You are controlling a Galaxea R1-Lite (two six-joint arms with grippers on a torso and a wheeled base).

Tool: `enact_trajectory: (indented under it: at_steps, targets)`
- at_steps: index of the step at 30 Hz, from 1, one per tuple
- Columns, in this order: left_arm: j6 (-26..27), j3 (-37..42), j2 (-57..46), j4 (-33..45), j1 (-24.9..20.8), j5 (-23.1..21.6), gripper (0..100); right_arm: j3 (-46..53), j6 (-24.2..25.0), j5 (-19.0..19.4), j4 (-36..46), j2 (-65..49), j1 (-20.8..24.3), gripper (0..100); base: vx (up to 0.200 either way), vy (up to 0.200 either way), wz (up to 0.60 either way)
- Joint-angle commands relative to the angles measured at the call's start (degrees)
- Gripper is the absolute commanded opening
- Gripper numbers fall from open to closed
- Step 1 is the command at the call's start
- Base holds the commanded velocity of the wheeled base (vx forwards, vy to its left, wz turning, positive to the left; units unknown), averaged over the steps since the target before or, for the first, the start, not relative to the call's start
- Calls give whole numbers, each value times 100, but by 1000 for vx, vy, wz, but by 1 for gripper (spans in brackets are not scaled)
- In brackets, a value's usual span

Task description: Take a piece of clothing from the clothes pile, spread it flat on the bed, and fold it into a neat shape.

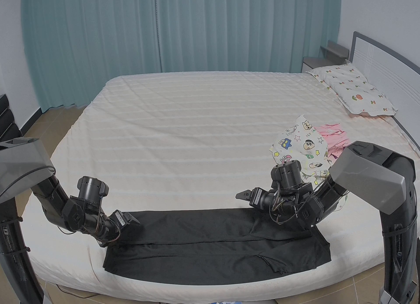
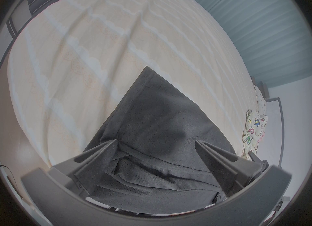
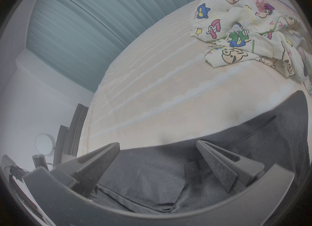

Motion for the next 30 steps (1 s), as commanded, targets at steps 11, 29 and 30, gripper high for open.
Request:
enact_trajectory:
  at_steps: [11,29,30]
  targets:
    - [-2,1,7,-4,4,-3,100,1134,-564,378,-30,-818,-123,100,0,0,0]
    - [7,1,7,-4,4,-3,100,1503,-1566,378,-74,-660,-1318,100,0,0,0]
    - [7,1,7,5,4,-3,100,1503,-1566,378,-74,-625,-1327,100,0,0,0]
